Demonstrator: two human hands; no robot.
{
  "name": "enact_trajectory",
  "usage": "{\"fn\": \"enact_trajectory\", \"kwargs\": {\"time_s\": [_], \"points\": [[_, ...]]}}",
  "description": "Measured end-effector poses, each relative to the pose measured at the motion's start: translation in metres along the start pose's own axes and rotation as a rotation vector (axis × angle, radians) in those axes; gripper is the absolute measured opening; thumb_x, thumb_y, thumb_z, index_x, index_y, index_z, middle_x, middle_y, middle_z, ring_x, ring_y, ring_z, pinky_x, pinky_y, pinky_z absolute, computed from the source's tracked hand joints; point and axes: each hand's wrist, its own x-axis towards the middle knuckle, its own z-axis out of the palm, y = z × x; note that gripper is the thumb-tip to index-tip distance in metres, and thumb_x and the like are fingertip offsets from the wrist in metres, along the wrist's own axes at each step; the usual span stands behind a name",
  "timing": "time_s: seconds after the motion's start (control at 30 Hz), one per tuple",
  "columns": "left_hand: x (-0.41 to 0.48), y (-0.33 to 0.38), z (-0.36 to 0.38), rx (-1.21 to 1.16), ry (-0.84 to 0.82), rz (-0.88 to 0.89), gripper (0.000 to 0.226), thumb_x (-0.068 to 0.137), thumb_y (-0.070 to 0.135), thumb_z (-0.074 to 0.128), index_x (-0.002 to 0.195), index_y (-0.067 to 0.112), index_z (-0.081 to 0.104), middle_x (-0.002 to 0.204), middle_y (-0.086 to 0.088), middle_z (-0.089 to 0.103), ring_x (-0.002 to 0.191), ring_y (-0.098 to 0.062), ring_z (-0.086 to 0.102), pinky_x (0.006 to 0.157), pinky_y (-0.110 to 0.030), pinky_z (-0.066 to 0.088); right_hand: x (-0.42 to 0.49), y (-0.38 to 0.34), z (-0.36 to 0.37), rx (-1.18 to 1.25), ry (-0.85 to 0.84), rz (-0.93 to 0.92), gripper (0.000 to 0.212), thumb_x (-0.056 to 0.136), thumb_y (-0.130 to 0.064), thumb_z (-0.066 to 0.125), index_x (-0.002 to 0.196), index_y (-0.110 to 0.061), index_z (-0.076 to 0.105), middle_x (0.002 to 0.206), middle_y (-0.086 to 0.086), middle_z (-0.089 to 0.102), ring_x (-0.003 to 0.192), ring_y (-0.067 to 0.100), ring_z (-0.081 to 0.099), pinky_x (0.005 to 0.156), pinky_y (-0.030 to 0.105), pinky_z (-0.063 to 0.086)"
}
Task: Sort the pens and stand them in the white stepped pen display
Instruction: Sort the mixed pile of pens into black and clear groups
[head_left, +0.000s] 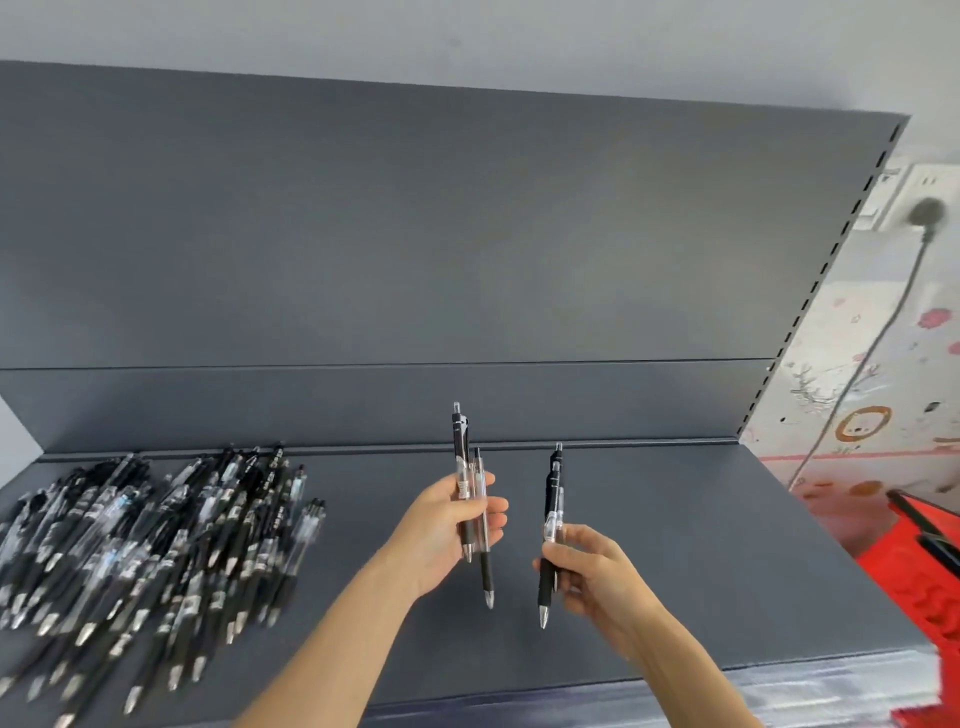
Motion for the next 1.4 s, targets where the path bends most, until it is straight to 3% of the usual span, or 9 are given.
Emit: {"fn": "enact_trajectory", "kwargs": {"time_s": [0.23, 0.57, 0.7, 1.0, 1.07, 1.1, 1.2, 1.3, 1.4], "points": [[0.010, -0.024, 0.048, 0.103, 0.029, -0.057, 0.021, 0.097, 0.007, 0.044, 0.110, 0.018, 0.056, 0.088, -0.015, 0.069, 0.076, -0.025, 0.067, 0.075, -0.040, 0.056, 0.003, 0.002, -0.058, -0.043, 0.030, 0.017, 0.005, 0.088, -0.008, 0.060, 0.091, -0.004, 0.062, 0.074, 0.008, 0.072, 0.060, 0.014, 0.043, 0.056, 0.025, 0.035], [0.031, -0.040, 0.077, 0.197, 0.038, -0.098, 0.018, 0.092, -0.002, 0.050, 0.110, 0.000, 0.054, 0.092, -0.015, 0.067, 0.079, -0.023, 0.066, 0.063, -0.031, 0.057, 0.006, 0.006, -0.092, -0.143, 0.168, 0.052, 0.010, 0.086, -0.002, 0.060, 0.078, -0.001, 0.065, 0.067, 0.010, 0.062, 0.052, 0.013, 0.037, 0.045, 0.018, 0.029], [0.034, -0.043, 0.067, 0.212, 0.150, -0.089, 0.015, 0.090, -0.003, 0.052, 0.104, -0.003, 0.057, 0.081, -0.013, 0.060, 0.073, -0.024, 0.065, 0.059, -0.031, 0.059, 0.016, 0.009, -0.082, -0.264, 0.160, 0.074, 0.023, 0.085, 0.000, 0.059, 0.064, -0.004, 0.055, 0.056, 0.005, 0.037, 0.048, 0.014, 0.031, 0.040, 0.018, 0.027], [0.016, -0.034, 0.017, 0.230, 0.307, -0.067, 0.010, 0.091, -0.001, 0.053, 0.091, 0.005, 0.060, 0.084, -0.019, 0.066, 0.069, -0.026, 0.067, 0.059, -0.028, 0.058, 0.050, 0.017, -0.011, -0.587, 0.157, 0.069, 0.042, 0.080, -0.002, 0.056, 0.054, -0.015, 0.026, 0.053, 0.001, 0.028, 0.049, 0.017, 0.025, 0.047, 0.024, 0.020], [0.013, -0.034, 0.010, 0.235, 0.319, -0.070, 0.010, 0.090, -0.001, 0.054, 0.093, 0.005, 0.061, 0.086, -0.019, 0.067, 0.070, -0.027, 0.067, 0.061, -0.029, 0.057, 0.050, 0.018, -0.004, -0.708, 0.177, 0.009, 0.025, 0.082, -0.005, 0.053, 0.062, -0.012, 0.040, 0.059, 0.001, 0.039, 0.055, 0.017, 0.036, 0.047, 0.025, 0.025], [0.012, -0.033, 0.008, 0.246, 0.322, -0.072, 0.010, 0.090, 0.000, 0.054, 0.093, 0.006, 0.061, 0.086, -0.018, 0.067, 0.070, -0.026, 0.068, 0.062, -0.030, 0.057, 0.047, 0.017, -0.001, -0.759, 0.177, -0.016, 0.008, 0.084, -0.008, 0.053, 0.077, -0.012, 0.050, 0.069, 0.002, 0.049, 0.064, 0.018, 0.044, 0.052, 0.024, 0.031], [0.009, -0.032, 0.005, 0.271, 0.318, -0.081, 0.010, 0.090, 0.002, 0.054, 0.092, 0.009, 0.061, 0.083, -0.014, 0.068, 0.067, -0.025, 0.067, 0.061, -0.029, 0.056, 0.044, 0.020, -0.003, -0.841, 0.173, -0.041, 0.039, 0.090, -0.018, 0.053, 0.128, -0.017, 0.045, 0.112, 0.008, 0.055, 0.091, 0.021, 0.053, 0.072, 0.024, 0.038], [0.008, -0.030, 0.007, 0.267, 0.305, -0.087, 0.010, 0.089, 0.002, 0.055, 0.088, 0.009, 0.061, 0.081, -0.013, 0.068, 0.064, -0.024, 0.067, 0.060, -0.028, 0.056, 0.040, 0.018, -0.003, -0.918, 0.175, -0.051, 0.045, 0.092, -0.024, 0.051, 0.136, -0.018, 0.041, 0.125, 0.009, 0.047, 0.106, 0.025, 0.055, 0.082, 0.027, 0.043], [0.010, -0.029, 0.011, 0.278, 0.278, -0.090, 0.008, 0.089, 0.003, 0.057, 0.088, 0.008, 0.062, 0.081, -0.013, 0.069, 0.062, -0.022, 0.067, 0.055, -0.026, 0.056, 0.037, 0.011, -0.004, -0.852, 0.212, -0.090, 0.040, 0.092, -0.025, 0.052, 0.130, -0.013, 0.049, 0.121, 0.010, 0.050, 0.104, 0.025, 0.056, 0.080, 0.027, 0.043]]}}
